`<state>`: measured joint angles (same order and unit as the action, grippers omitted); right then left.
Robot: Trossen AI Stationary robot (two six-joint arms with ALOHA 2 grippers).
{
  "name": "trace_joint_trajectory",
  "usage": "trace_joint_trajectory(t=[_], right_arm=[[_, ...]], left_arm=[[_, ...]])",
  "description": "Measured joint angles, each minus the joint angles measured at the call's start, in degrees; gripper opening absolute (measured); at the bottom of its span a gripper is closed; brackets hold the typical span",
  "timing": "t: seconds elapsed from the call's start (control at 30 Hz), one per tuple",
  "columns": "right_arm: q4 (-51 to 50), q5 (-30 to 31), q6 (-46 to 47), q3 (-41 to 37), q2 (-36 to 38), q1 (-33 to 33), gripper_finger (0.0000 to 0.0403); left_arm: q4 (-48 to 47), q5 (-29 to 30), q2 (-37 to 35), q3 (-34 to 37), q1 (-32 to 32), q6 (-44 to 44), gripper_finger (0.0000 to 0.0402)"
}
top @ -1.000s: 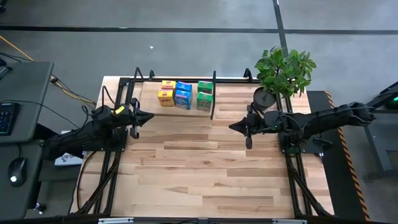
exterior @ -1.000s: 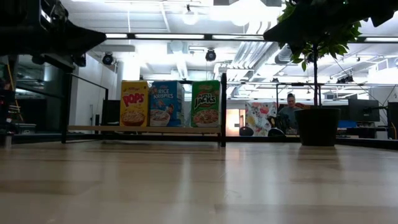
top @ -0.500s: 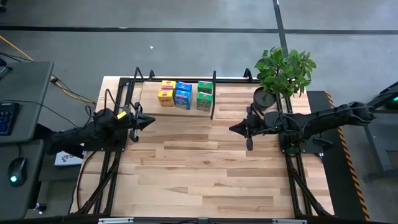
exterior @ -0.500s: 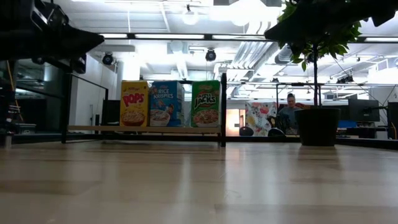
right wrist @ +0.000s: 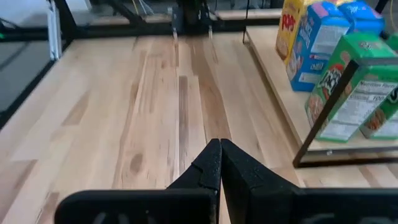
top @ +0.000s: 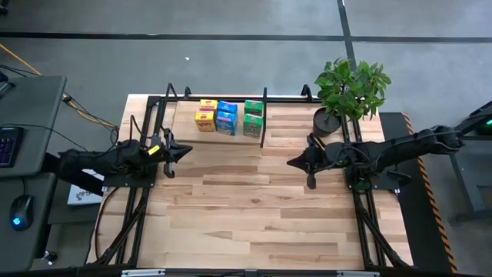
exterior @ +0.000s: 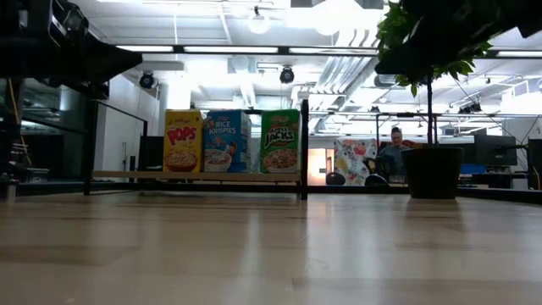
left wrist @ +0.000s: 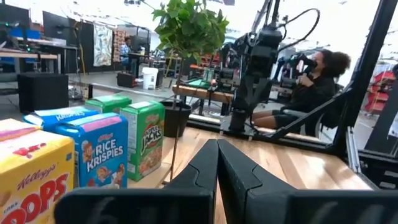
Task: Stack cereal on shelf
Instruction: Return to Home Position
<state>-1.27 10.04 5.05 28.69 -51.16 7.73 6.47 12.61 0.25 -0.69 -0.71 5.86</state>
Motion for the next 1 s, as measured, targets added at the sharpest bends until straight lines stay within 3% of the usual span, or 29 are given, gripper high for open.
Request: trace_joint_trajectory(t=[0.23,0.33,0.5,0.63,0.8,0.9,1.0], right_arm=[[17.17,-0.28,0.17,-16.05,11.48,-3.37,0.0],[20.65,-4.57,0.52,-20.6,19.45,-6.33,0.0],[16.64,-7.22,-1.64,-23.89,31.98,-9.73,0.0],[5.16,-7.0,-3.51,-23.94,41.05,-10.75,0.0],[-5.67,-1.91,-5.71,-23.96,50.43,-10.73,0.0],[-6.51,-3.61,-6.5,-24.0,50.98,-10.61,0.0],[0.66,-4.66,-6.58,-27.23,50.32,-9.87,0.0]], left_arm=[[0.71,-0.16,-0.02,-0.02,-0.55,-1.59,0.0],[0.57,-0.16,0.0,-0.02,-0.55,-1.61,0.0],[0.45,-0.18,0.0,-0.02,-0.53,-1.61,0.0],[0.38,-0.2,0.0,-0.02,-0.53,-1.59,0.0001],[0.38,-0.21,0.0,-0.02,-0.53,-1.59,0.0001],[0.38,-0.22,0.0,-0.02,-0.53,-1.59,0.0003],[0.22,-0.23,0.11,-0.07,-0.53,-1.58,0.0003]])
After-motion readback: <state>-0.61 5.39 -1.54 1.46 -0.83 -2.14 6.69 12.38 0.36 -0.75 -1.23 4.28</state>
